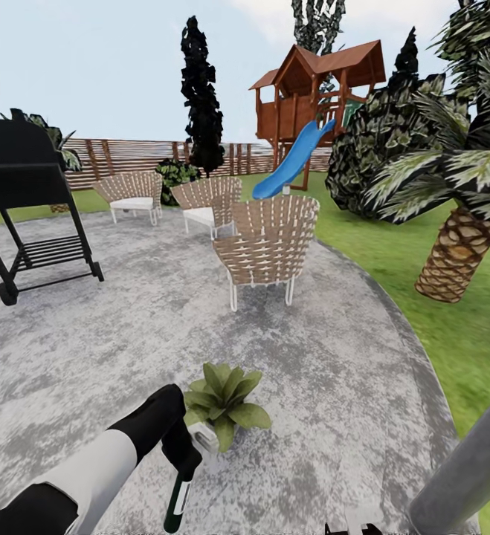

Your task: Pick up the pesticide atomizer in the garden and spray insectifuge to fully cover both potted plants in the garden.

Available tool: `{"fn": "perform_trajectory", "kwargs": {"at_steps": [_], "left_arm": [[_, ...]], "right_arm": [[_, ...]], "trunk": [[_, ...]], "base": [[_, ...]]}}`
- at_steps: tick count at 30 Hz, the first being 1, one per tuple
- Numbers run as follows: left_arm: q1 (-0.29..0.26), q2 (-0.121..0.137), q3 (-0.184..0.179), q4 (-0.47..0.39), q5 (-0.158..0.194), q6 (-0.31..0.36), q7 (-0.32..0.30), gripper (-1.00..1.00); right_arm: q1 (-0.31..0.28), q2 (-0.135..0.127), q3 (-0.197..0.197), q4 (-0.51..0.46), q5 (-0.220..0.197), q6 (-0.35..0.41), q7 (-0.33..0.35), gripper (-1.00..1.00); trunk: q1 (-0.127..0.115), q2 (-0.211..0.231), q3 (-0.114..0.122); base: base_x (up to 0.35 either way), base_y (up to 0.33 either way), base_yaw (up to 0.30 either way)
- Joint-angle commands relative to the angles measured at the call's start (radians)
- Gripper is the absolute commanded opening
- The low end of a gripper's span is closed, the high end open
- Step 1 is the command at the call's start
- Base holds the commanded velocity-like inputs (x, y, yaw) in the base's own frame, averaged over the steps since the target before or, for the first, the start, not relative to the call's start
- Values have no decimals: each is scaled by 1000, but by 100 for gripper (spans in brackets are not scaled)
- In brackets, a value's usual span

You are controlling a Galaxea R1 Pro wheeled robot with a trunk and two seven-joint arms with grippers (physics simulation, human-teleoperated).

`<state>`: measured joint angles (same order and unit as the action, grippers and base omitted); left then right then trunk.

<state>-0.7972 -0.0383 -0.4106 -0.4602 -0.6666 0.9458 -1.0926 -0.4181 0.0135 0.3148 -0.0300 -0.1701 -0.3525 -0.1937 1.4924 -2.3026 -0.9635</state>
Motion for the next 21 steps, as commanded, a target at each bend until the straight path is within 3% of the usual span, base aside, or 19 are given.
{"fn": "perform_trajectory", "kwargs": {"at_steps": [1, 13, 21], "left_arm": [[0, -1, 0, -2, -10, 5, -10, -100], [-9, -5, -1, -4, -11, 3, -7, -100], [-11, -2, 0, -63, -10, 12, -13, -100]], "right_arm": [[-1, 0, 9, 1, -9, -3, -2, 100], [-1, 0, 9, 1, -9, -3, -2, 100], [-1, 0, 9, 1, -9, -3, -2, 100]], "trunk": [[0, -1, -3], [0, -1, -20], [0, -1, -23]], "base": [[0, 0, 0], [0, 0, -122], [19, 0, -52]]}}
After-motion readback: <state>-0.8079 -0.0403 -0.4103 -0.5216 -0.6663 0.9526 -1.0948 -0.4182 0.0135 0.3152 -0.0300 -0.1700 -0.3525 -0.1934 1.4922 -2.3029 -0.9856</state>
